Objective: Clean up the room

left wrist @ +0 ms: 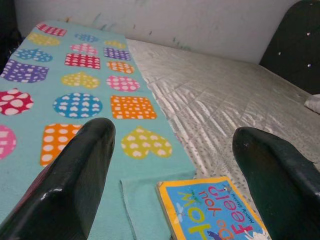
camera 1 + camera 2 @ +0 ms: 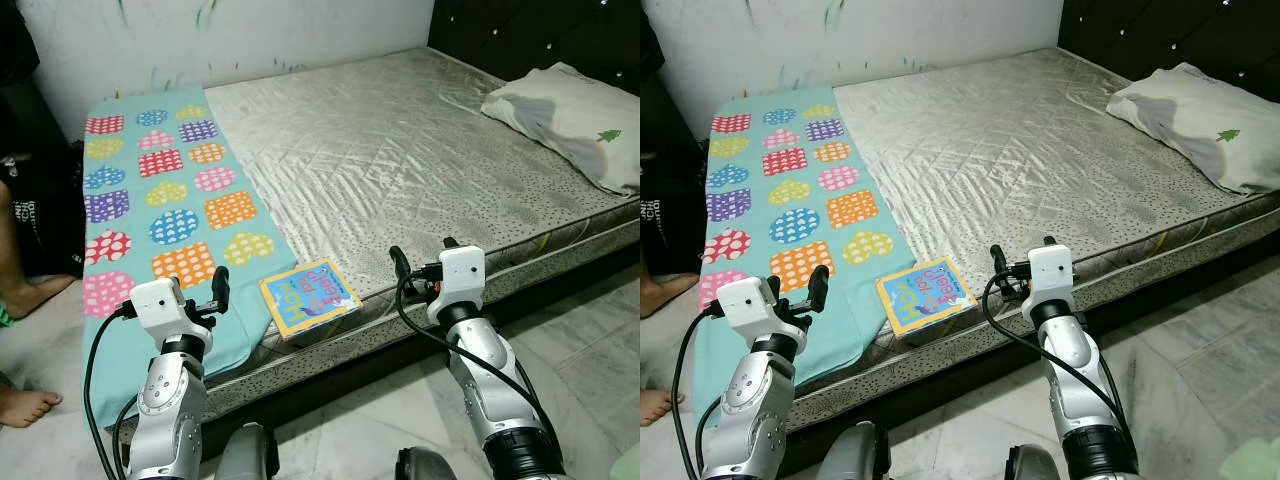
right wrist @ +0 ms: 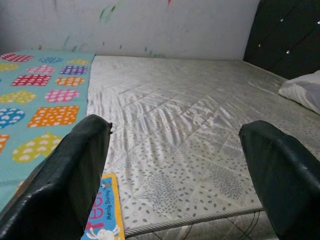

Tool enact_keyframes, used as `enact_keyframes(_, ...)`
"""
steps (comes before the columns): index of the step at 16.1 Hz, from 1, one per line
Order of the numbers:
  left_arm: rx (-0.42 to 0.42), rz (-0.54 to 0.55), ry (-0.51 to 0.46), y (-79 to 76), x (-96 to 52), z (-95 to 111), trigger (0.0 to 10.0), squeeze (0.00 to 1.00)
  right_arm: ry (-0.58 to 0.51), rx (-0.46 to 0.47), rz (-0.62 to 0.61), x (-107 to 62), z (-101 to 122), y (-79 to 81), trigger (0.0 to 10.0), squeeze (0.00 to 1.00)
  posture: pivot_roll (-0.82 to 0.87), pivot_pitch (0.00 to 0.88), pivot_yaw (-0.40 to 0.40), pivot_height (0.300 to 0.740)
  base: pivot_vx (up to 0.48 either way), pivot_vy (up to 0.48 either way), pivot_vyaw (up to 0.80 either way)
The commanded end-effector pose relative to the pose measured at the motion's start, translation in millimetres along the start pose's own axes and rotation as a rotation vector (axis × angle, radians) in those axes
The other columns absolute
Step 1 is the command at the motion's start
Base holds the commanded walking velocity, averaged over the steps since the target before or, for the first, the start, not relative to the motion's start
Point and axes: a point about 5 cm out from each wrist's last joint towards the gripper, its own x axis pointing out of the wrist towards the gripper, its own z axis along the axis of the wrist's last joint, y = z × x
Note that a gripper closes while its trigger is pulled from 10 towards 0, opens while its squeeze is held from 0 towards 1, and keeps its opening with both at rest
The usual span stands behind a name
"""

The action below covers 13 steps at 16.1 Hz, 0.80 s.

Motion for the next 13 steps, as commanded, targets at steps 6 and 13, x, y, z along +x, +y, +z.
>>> enact_keyframes(6,-0.007,-0.008,0.016,0.5,1.6,-0.9,10.0,0.0,-0.01,0.003,0.0,3.9,2.0,2.3,10.0,0.0,-0.07,0.0,0.07,0.648,0.0,0.335,0.0)
enact_keyframes(13,-0.011,-0.021,0.019,-1.8,1.8,-2.1,10.0,0.0,-0.008,0.001,-0.003,2.8,0.4,2.1,10.0,0.0,-0.07,0.001,0.072,0.648,0.0,0.054,0.0)
